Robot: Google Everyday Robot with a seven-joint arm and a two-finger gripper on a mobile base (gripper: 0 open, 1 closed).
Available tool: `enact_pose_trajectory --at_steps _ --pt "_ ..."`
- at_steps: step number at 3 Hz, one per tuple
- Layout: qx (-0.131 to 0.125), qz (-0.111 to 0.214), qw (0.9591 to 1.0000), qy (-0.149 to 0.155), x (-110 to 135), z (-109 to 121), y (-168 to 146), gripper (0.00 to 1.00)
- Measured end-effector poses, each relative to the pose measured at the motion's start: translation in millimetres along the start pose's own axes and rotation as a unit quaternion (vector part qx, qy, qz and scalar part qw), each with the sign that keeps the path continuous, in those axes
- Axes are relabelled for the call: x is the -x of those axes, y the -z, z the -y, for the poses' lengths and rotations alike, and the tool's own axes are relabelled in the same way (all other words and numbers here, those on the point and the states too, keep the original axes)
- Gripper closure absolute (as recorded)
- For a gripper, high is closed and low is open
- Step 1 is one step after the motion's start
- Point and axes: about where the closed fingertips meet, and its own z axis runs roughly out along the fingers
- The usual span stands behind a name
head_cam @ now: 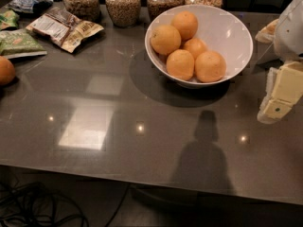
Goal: Pick orange from white bowl
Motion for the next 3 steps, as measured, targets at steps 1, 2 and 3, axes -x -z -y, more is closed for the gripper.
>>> enact_pose_trajectory --at_steps 1,2,3 --pt "0.000 0.000 1.0000 0.000 0.0 0.1 0.0 0.00" --pt "-0.010 0.037 0.9993 0.002 5.6 8.2 0.2 0.00" --pt "-0.023 0.121 0.9919 0.031 33.2 34.1 -2.7 0.00"
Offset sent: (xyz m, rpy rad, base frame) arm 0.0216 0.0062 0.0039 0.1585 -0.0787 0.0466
